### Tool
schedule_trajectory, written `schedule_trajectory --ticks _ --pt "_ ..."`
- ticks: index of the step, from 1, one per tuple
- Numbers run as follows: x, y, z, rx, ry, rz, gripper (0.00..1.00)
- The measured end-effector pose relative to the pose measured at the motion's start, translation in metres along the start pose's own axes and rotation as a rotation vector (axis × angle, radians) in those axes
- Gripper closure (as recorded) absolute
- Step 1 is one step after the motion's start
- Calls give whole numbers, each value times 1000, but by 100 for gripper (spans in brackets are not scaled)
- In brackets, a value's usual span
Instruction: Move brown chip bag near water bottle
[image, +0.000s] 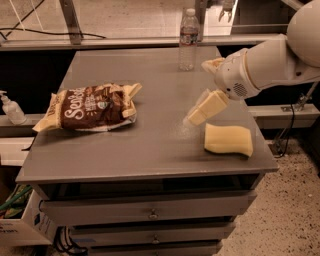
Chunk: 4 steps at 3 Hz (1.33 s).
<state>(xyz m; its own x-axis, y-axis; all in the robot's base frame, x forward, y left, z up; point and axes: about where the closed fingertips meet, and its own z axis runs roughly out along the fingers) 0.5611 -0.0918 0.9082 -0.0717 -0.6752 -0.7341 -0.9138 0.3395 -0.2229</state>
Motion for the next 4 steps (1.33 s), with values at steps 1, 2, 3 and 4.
schedule_trajectory --ticks 1,2,3,4 --pt "-7 -2 29 9 -82 29 0" --pt "-21 4 61 -32 -172 48 0" --pt "-41 15 95 -119 -277 68 0" --pt "-41 16 95 -119 -278 68 0"
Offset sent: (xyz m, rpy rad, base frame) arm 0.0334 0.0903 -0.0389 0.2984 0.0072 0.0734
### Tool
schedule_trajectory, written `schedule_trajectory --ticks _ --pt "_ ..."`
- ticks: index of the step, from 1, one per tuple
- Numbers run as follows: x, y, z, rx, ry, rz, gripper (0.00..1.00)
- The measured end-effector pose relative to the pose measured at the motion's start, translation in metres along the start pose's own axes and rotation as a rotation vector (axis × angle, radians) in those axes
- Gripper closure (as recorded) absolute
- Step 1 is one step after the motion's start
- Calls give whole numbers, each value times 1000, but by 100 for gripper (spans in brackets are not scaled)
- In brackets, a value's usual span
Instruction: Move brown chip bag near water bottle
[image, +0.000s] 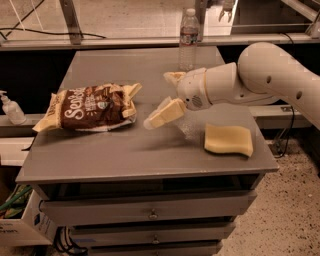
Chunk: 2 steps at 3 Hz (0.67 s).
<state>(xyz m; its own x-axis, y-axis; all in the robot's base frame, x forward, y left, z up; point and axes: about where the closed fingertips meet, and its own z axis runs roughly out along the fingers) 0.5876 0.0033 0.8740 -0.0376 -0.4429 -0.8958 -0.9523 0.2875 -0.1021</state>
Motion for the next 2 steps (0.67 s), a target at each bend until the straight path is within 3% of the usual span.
schedule_trajectory --ticks 2 --pt "-17 24 43 -71 -89 -2 0"
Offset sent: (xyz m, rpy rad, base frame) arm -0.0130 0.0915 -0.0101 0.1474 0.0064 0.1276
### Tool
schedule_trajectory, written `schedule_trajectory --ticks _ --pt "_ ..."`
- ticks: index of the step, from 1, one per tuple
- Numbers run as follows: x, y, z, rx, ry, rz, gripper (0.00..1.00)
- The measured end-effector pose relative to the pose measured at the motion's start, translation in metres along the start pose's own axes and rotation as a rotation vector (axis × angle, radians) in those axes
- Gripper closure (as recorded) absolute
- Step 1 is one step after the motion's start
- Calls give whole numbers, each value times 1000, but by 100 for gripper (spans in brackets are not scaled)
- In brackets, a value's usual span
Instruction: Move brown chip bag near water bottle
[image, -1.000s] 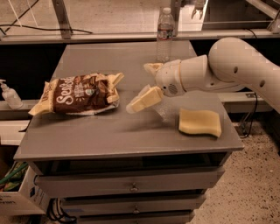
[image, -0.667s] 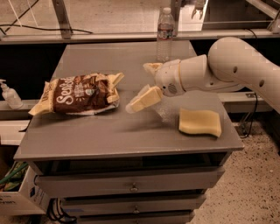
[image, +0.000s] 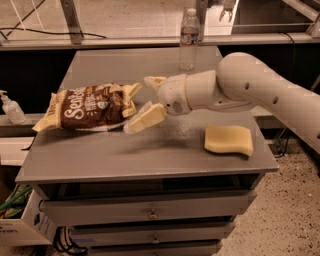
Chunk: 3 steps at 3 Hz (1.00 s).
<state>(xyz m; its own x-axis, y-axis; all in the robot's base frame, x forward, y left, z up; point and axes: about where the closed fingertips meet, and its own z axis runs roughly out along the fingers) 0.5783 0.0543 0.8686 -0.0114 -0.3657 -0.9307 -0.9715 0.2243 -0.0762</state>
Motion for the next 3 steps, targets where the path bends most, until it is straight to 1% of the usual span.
schedule_trajectory --ticks 1,2,3 --pt "-6 9 30 -40 -22 -12 0" --pt "-5 19 54 -66 -33 -11 18" --pt "-4 27 68 -78 -38 -15 41"
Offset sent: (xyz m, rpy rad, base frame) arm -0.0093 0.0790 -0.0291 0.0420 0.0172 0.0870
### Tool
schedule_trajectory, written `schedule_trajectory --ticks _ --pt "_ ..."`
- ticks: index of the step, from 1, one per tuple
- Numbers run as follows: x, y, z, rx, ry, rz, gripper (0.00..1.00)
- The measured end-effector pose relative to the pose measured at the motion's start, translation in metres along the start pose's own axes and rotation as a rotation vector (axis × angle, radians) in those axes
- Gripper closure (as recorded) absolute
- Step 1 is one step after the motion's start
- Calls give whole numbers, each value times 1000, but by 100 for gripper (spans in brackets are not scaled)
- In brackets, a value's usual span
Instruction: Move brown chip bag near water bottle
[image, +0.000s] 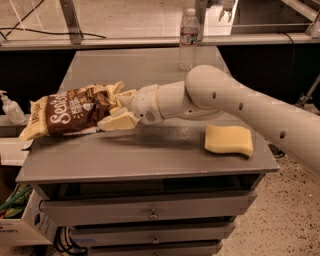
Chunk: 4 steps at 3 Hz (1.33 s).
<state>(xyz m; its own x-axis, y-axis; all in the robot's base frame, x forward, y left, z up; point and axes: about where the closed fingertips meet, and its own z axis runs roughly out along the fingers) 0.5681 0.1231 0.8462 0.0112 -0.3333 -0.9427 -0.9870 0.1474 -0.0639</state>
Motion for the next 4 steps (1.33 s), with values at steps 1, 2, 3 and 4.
schedule_trajectory --ticks 1,2,3,4 --pt "2 3 4 11 -1 -3 64" --pt "2 3 3 33 -3 -1 87" --pt "2 3 0 53 -6 -1 100" --pt "-12 -14 -31 191 -36 -20 100"
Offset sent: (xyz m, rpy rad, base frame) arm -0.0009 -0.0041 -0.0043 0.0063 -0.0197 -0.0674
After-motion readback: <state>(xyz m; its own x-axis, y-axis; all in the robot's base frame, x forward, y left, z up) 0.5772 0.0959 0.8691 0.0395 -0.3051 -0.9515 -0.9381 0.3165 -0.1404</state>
